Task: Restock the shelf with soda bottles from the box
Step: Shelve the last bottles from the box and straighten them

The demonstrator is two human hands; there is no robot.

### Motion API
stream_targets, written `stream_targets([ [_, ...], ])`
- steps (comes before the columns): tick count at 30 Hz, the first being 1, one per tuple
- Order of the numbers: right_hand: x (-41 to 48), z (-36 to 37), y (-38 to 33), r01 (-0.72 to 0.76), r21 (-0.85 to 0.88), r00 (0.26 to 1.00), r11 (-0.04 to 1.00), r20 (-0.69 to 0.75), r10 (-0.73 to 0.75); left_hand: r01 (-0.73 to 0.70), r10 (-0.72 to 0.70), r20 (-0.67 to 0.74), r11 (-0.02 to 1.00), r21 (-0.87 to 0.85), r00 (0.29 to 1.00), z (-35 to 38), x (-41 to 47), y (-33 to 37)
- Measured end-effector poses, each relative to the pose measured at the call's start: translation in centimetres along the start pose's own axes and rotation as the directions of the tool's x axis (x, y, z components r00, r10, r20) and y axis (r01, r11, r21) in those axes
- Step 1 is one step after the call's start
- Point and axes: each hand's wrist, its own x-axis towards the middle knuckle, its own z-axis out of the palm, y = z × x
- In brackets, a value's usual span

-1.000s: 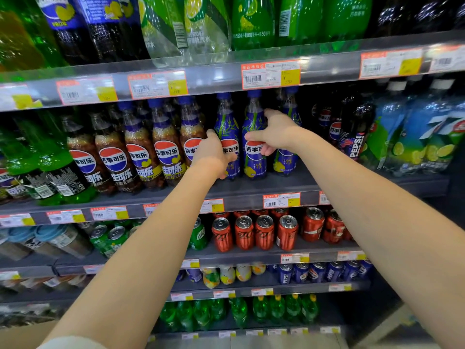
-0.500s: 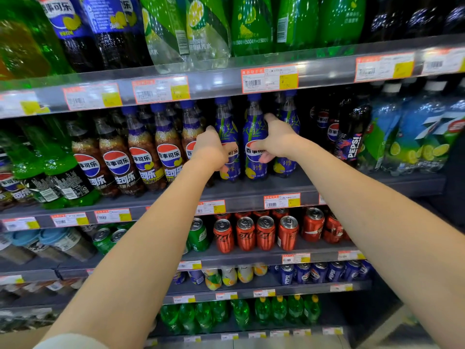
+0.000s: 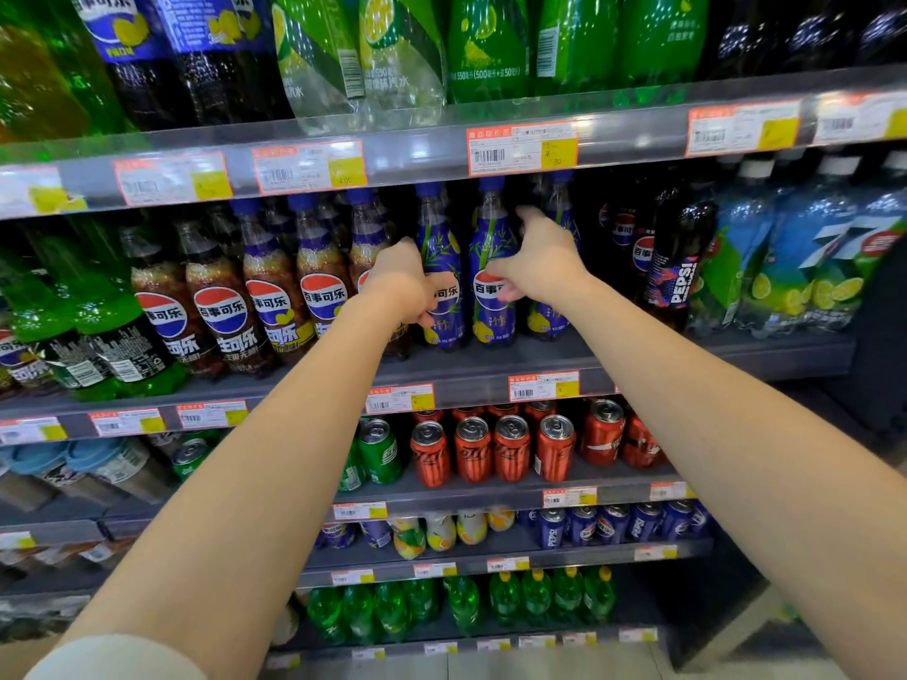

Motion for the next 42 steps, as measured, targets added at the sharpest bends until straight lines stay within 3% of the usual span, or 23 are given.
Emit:
stream_targets([
  [4, -1.0, -2.2, 1.0, 0.112, 0.151, 0.966, 0.982, -0.25, -0.071, -0.014, 0.014, -0.012, 1.0, 0.004, 1.0, 0.2, -0.6, 0.3],
  [7, -1.1, -4.0, 3.9, 0.074, 0.111, 0.915, 0.991, -0.402, -0.023, -0.034, 0.037, -0.146, 0.999, 0.029, 0.989, 0.8, -1.8, 0.5],
  [10, -1.0, -3.9, 7.0, -0.061, 0.026, 0.961, 0.998, -0.268, 0.066, -0.173, 0.19, -0.339, 0.982, 0.08, 0.922, 3.2, -4.0, -0.1],
  [12, -1.0, -3.0, 8.4, -0.12, 0.025, 0.981, 0.993, -0.152, 0.122, -0.189, 0.21, -0.311, 0.977, 0.099, 0.927, 5.6, -5.0, -0.7],
  [15, -0.7, -1.4, 9.6, -0.128, 0.069, 0.989, 0.989, -0.071, 0.133, -0.095, 0.135, -0.218, 0.978, 0.184, 0.967, 8.9, -5.2, -1.3],
  [22, -0.3, -0.3, 10.9, -0.077, 0.099, 0.992, 0.992, -0.087, 0.086, -0.008, 0.051, -0.156, 0.965, 0.264, 0.986, 11.2, -4.0, -0.7],
  [42, -0.7, -0.3, 11.5, -0.003, 0.155, 0.996, 0.988, -0.093, 0.018, 0.058, 0.004, -0.222, 0.961, 0.271, 0.975, 12.5, -2.9, 0.1],
])
